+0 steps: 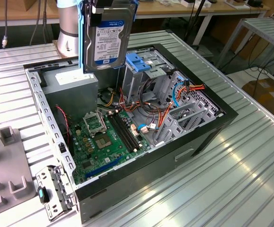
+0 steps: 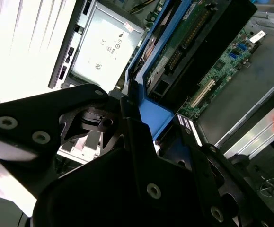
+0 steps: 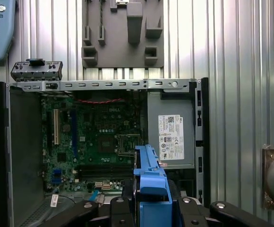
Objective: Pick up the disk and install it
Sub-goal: 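Insert the disk into the insertion slot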
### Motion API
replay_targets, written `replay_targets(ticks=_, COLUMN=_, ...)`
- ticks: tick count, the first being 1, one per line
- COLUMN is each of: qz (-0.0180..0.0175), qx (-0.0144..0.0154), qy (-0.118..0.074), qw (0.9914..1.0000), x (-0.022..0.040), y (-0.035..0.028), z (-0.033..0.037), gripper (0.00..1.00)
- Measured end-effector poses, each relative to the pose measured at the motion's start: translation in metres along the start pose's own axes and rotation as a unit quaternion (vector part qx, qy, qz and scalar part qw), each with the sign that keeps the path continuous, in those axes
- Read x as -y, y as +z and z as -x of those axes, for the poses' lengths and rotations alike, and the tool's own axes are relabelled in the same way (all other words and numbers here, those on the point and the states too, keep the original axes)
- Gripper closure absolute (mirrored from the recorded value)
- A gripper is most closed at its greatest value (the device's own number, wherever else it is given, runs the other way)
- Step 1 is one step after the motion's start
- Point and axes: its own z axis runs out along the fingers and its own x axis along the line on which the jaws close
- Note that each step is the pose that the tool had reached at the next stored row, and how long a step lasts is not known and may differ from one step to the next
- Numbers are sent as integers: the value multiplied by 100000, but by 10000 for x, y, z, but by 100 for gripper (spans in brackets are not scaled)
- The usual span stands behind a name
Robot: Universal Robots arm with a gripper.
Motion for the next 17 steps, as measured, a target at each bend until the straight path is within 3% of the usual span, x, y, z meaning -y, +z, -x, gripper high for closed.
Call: replay_targets(ticks=17, qz=-1, qx=2, qy=2, qw=100000, x=3, y=0, z=-122, gripper=63)
